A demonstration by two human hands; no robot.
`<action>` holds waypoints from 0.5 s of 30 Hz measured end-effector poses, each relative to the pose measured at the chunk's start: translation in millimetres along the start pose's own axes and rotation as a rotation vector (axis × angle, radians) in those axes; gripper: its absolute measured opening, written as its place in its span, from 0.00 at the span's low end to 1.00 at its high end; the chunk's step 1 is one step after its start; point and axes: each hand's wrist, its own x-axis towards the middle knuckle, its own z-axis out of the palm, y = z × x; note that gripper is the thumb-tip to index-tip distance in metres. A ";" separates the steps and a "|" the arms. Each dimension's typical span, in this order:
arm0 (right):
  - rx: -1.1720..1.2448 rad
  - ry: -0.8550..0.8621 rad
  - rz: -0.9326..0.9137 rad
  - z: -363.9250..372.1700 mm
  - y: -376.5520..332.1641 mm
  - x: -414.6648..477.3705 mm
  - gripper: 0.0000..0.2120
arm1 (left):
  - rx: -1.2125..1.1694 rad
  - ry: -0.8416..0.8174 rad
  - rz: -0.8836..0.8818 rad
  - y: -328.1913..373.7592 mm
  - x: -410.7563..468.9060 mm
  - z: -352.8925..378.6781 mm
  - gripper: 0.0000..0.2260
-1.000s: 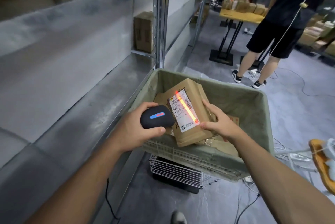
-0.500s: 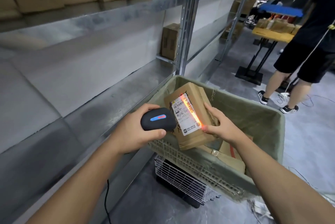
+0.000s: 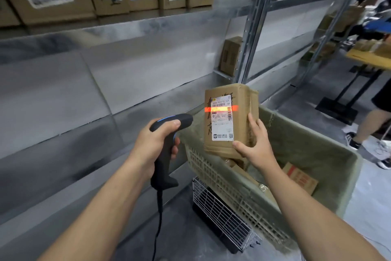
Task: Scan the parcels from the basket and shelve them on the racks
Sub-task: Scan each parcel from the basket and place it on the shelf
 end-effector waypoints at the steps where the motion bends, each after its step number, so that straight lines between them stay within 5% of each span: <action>1: 0.000 0.002 -0.011 1.3 -0.9 -1.8 0.45 | -0.018 0.014 0.006 -0.8 -4.6 -0.5 0.12; 15: -0.021 -0.092 -0.065 30.4 -14.5 -15.2 0.48 | -0.039 0.147 0.122 -7.6 -47.4 -28.3 0.12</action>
